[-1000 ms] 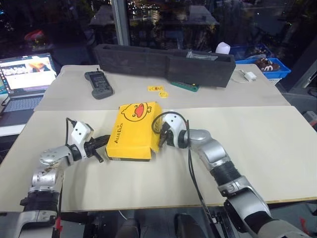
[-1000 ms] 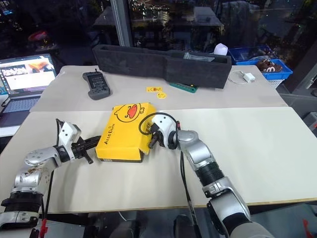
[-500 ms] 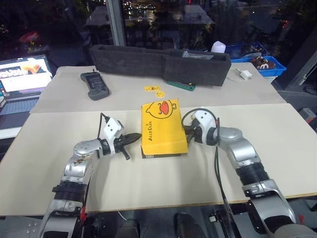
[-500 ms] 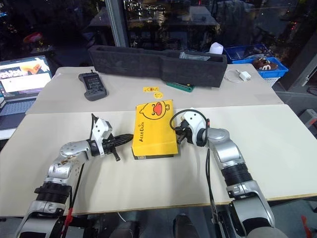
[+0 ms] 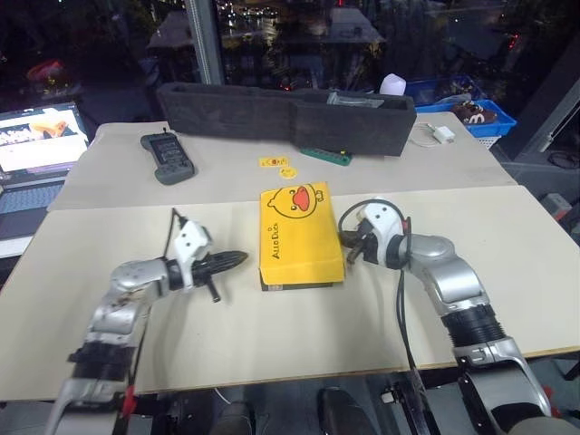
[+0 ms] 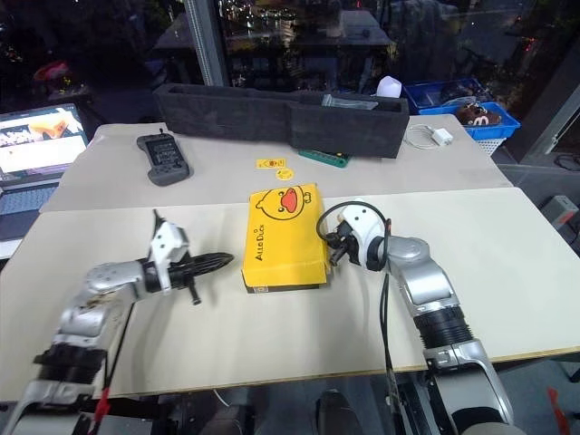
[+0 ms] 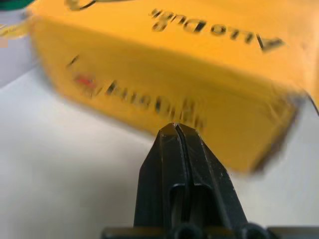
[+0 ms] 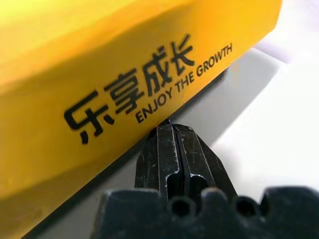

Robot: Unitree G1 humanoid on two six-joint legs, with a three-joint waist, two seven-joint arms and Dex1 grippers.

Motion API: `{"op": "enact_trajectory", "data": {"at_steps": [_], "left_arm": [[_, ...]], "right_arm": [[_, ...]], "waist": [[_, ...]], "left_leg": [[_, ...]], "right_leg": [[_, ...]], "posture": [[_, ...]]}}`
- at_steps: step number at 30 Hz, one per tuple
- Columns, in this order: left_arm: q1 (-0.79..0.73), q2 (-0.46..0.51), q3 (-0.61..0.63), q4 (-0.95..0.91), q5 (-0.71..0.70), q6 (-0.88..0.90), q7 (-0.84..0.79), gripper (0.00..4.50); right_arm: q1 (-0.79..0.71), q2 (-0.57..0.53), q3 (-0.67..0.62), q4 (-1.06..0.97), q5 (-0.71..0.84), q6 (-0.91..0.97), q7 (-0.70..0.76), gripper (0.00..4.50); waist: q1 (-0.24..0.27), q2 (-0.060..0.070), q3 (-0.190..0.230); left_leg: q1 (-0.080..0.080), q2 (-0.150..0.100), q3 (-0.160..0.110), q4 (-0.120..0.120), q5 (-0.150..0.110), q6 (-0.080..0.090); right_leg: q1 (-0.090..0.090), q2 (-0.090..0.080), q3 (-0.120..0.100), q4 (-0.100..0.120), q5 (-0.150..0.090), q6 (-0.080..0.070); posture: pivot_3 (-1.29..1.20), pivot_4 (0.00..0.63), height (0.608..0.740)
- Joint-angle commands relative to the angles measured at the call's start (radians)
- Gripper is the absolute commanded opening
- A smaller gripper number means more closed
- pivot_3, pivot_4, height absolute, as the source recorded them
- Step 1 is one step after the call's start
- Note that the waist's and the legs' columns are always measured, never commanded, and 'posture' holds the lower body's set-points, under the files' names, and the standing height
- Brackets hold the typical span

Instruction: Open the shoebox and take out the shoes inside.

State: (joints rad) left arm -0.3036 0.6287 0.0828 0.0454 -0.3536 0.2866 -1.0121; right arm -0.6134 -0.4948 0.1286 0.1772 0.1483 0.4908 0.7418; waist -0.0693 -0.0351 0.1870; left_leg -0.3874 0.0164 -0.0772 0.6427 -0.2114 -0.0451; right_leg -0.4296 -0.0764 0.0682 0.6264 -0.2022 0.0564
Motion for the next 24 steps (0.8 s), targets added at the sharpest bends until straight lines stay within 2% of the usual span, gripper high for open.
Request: {"op": "enact_trajectory", "data": {"at_steps": [1,5,11,16,24], "left_arm": [[0.072,0.033,0.102,-0.171,-0.124,0.095,0.007,0.01],[0.253,0.094,0.189,-0.341,-0.212,0.174,-0.022,0.01],[0.515,0.07,0.285,-0.514,-0.27,0.155,-0.002,0.01],[0.546,0.048,0.313,-0.569,-0.3,0.138,0.039,0.01],[0.541,-0.01,0.236,-0.577,-0.24,0.037,0.061,0.01]], "right_arm": [[-0.002,-0.031,-0.037,-0.024,0.004,-0.024,0.016,0.0],[0.016,-0.089,-0.054,-0.009,0.005,-0.046,0.059,0.0],[0.045,-0.158,-0.038,0.025,0.006,-0.096,0.16,0.0],[0.009,-0.121,-0.006,0.126,-0.017,-0.146,0.192,0.0],[-0.048,-0.039,0.007,0.156,0.014,-0.142,0.238,0.0]], "waist": [[0.002,0.0,0.0],[0.0,0.001,0.001],[0.0,0.0,0.001],[0.0,0.0,0.001],[0.0,0.0,0.001]], "left_leg": [[0.0,0.0,0.0,0.0,0.0,0.0],[0.0,0.0,0.0,0.0,0.0,0.0],[0.001,0.0,0.001,0.0,0.0,0.0],[0.004,0.001,0.001,0.0,0.0,0.0],[0.003,0.001,0.001,0.0,0.0,0.0]], "right_leg": [[0.0,0.0,0.0,0.0,0.0,0.0],[0.0,0.0,0.0,-0.001,0.0,0.0],[0.002,0.0,0.0,-0.001,-0.001,0.0],[0.004,0.001,0.0,0.0,-0.002,-0.001],[0.004,0.001,0.0,-0.001,-0.001,-0.001]], "posture": [[0.0,0.15,0.72],[0.0,0.15,0.72],[0.0,0.15,0.72],[0.0,0.15,0.72],[0.0,0.15,0.72]]}}
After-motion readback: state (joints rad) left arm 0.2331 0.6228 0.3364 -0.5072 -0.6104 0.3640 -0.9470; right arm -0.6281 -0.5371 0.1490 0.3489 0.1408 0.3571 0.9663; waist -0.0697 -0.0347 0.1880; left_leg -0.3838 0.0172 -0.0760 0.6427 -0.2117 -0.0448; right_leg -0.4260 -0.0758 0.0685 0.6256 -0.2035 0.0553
